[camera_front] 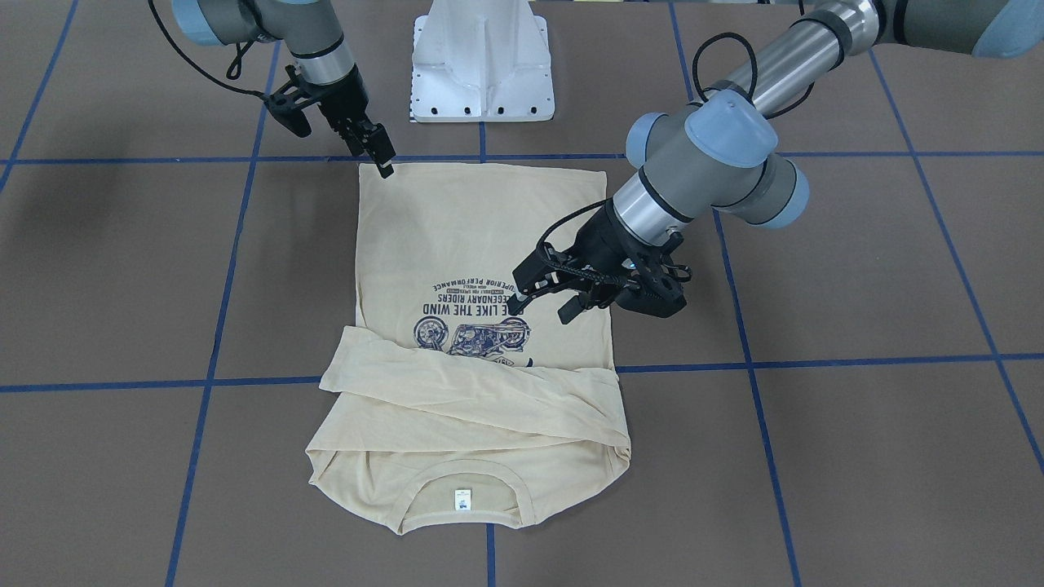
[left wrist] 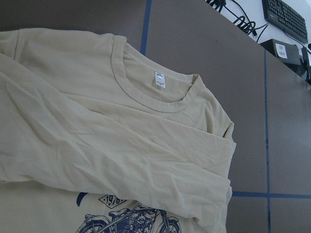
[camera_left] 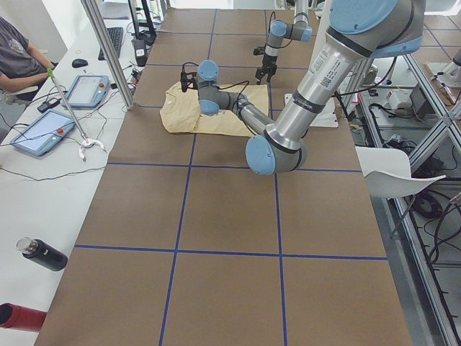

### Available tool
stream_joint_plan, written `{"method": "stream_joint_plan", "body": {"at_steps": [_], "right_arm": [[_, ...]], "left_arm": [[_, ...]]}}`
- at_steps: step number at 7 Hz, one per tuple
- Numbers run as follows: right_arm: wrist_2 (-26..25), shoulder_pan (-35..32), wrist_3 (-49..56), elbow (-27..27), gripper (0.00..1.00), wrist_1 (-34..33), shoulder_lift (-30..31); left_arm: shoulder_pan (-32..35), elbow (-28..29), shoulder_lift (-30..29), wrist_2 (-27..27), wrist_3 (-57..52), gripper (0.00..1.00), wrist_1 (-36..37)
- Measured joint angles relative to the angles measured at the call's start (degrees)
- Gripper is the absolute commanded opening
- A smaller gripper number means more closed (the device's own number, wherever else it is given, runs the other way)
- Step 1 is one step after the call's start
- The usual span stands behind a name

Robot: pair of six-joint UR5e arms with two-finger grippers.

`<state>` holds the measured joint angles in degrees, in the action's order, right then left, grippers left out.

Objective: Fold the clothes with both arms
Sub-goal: 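Move the left gripper to the other hem corner while the right gripper holds its corner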

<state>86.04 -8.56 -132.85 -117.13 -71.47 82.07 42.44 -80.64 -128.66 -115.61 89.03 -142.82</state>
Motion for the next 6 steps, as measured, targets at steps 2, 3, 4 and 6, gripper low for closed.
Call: {"method": "stream_joint_plan", "body": {"at_steps": [2,3,4,6], "right_arm": [[-0.7,0.8,-3.1,-0.2,0.85,-1.0,0.9],[-0.7,1.0,-3.5,0.0,0.85,-1.1,1.3],[-0.7,1.1,-3.6,0.1,0.84,-1.1,1.5],[-0.3,1.2,-3.6,0.3,0.83,-1.1,1.5]], "left_arm": [[0.0,0.0,0.1,0.1,0.0,0.9,0.0],[0.0,0.0,0.1,0.1,0.0,0.9,0.0],[-0.1,0.0,0.0,0.1,0.0,0.9,0.0],[-0.1,0.0,0.0,0.2,-0.1,0.9,-0.1]]}}
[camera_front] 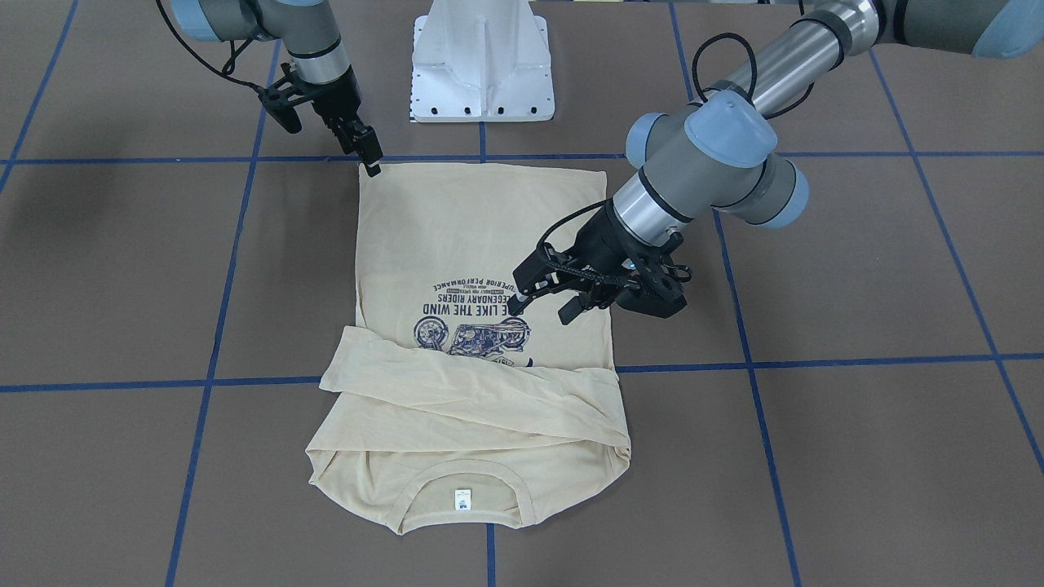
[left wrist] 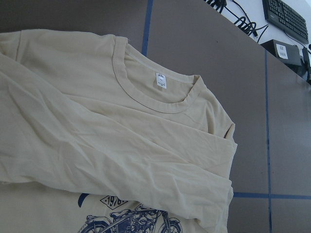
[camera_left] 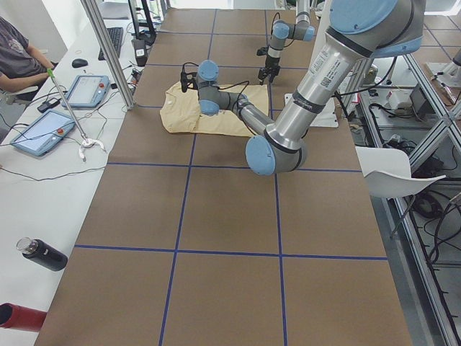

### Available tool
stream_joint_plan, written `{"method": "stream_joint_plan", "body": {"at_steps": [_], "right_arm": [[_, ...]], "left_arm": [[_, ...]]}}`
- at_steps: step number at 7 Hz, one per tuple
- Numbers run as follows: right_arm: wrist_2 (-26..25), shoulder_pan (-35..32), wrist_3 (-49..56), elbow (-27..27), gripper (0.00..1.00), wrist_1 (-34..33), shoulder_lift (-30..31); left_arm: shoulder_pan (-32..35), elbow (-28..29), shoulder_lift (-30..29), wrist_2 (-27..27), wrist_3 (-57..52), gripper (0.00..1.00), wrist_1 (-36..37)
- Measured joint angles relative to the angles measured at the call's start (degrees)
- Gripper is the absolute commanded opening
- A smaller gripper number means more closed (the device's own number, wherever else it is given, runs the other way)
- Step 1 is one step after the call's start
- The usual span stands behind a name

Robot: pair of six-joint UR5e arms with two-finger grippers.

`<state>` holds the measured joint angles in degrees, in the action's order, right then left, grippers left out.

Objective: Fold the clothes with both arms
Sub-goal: 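Move the left gripper to the other hem corner while the right gripper holds its corner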

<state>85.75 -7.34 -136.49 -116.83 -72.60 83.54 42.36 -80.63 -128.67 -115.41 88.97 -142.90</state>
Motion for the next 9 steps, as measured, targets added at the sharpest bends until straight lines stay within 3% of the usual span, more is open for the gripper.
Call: {"method": "stream_joint_plan", "body": {"at_steps": [8,9], "right_arm": [[1.3,0.1,0.3,0.6,0.68,0.0,-0.1],[1.3,0.1,0.3,0.6,0.57,0.0,-0.1]], "left_arm": [[0.0,0.1,0.2,0.0,0.0,0.9,-0.1],[0.0,0.1,0.2,0.0,0.0,0.9,-0.1]]}}
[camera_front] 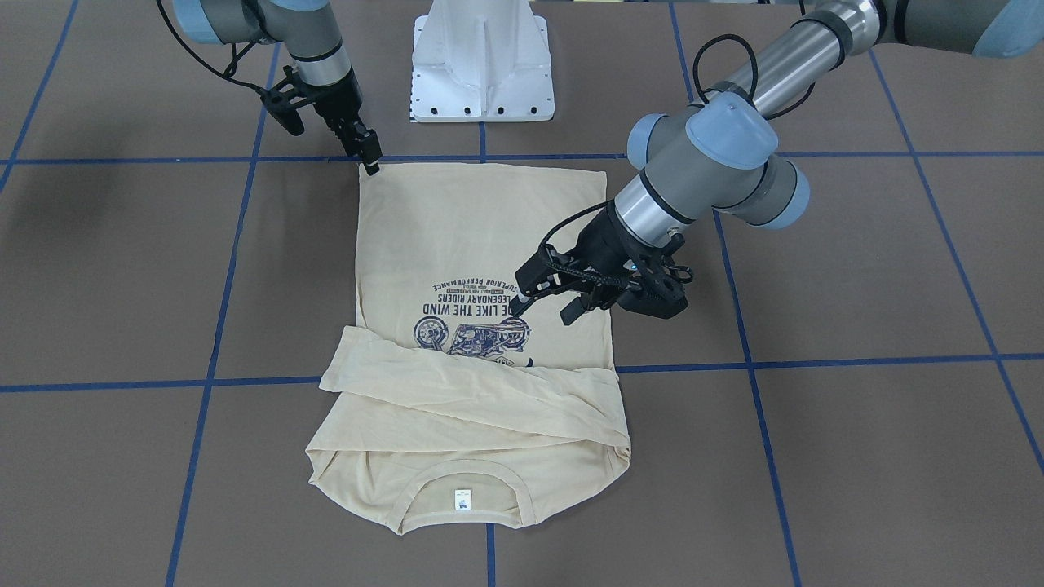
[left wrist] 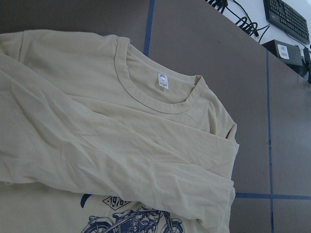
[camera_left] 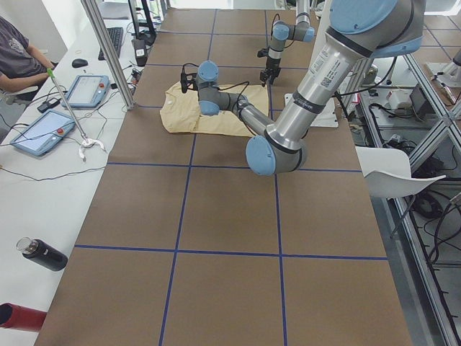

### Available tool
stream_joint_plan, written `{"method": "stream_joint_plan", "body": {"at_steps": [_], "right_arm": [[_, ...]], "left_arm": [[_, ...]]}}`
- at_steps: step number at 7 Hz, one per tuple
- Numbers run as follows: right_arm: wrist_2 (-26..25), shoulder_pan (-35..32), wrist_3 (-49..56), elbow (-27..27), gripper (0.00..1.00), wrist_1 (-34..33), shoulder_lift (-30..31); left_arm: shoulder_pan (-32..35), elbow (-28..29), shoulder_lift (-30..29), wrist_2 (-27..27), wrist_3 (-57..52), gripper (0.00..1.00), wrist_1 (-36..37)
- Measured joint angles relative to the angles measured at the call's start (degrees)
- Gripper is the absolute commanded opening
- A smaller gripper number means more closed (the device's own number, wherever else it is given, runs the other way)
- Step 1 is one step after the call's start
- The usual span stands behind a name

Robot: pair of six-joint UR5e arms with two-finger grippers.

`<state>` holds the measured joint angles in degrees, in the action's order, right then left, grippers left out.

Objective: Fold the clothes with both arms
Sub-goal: 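Move the left gripper to the other hem corner while the right gripper holds its corner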

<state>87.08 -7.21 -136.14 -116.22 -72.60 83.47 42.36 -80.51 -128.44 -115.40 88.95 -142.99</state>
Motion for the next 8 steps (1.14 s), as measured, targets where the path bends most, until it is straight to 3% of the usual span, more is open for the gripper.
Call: {"method": "stream_joint_plan", "body": {"at_steps": [1,2,3,6,8], "right_arm": [[0.0,0.0,0.0,0.0,0.4,0.0,0.0],[0.0,0.0,0.0,0.1,0.09,0.0,0.0],[0.0,0.0,-0.1,0.1,0.0,0.0,0.0],[0.8,-0.3,0.0,-0.7,0.0,0.0,0.0],[2.5,-1.0,-0.1,-2.5,0.0,0.0,0.6]], "left_arm": [[0.0,0.0,0.0,0.0,0.0,0.9,0.0],[0.0,0.0,0.1,0.0,0.0,0.9,0.0],[0.0,0.0,0.1,0.0,0.0,0.9,0.0],[0.0,-0.2,0.5,0.0,0.1,0.89,0.1],[-0.5,-2.0,4.0,0.4,0.1,0.89,0.7]]}}
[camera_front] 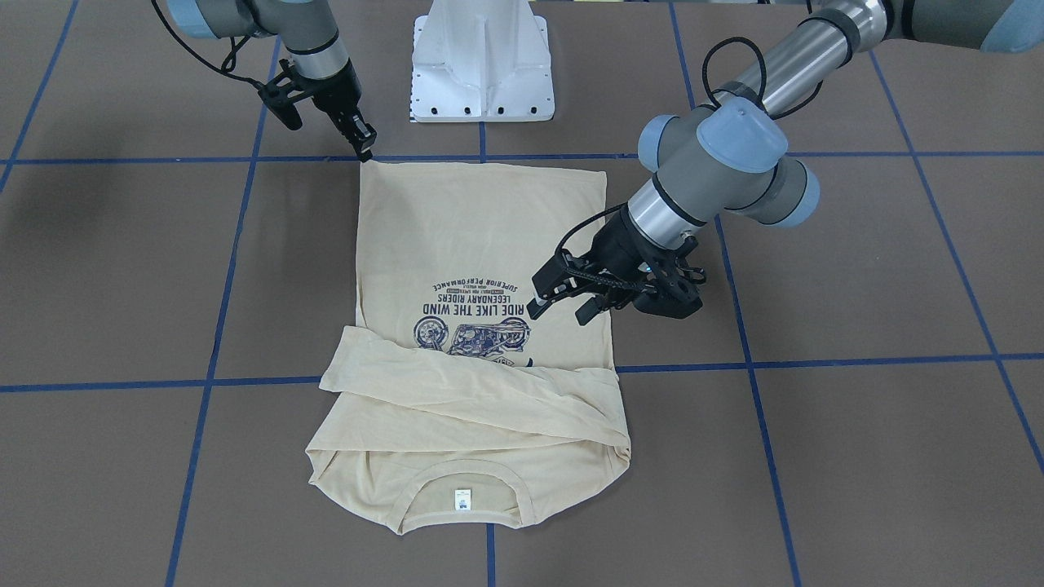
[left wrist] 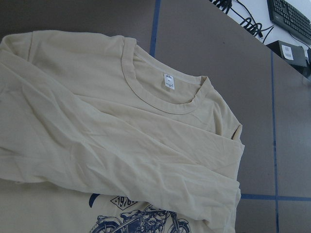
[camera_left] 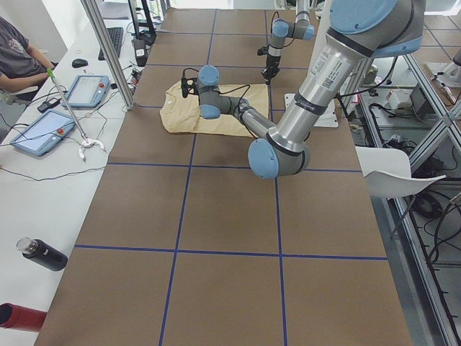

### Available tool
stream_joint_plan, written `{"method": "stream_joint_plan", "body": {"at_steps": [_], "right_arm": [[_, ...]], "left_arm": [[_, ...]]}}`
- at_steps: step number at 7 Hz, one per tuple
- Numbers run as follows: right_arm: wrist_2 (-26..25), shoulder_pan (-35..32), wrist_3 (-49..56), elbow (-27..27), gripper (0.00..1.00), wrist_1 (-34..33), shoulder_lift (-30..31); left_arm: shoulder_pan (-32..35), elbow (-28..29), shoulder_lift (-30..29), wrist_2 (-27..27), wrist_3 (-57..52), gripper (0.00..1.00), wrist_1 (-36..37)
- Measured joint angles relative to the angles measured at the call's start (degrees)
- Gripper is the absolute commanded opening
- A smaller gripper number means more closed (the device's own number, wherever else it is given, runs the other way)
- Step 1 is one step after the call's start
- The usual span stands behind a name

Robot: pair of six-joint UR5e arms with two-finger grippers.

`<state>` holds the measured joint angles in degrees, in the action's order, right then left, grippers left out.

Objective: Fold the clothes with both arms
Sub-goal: 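Move the left gripper to the other hem corner while the right gripper holds its corner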

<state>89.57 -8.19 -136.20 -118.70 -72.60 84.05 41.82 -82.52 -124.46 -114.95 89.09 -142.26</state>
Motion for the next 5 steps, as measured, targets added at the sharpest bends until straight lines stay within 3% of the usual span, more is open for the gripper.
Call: {"method": "stream_joint_plan", "body": {"at_steps": [3,5], "right_arm": [[1.4,-0.2,0.2,-3.4,0.0,0.1,3.8],[1.5,-0.1,0.2,-3.8,0.0,0.1,4.3]], "left_arm": [[-8.3,-14.7,15.8,8.4,0.2,0.88,5.4],[-16.0,-25.0,21.6,13.3,2.9,0.81,16.9]]}}
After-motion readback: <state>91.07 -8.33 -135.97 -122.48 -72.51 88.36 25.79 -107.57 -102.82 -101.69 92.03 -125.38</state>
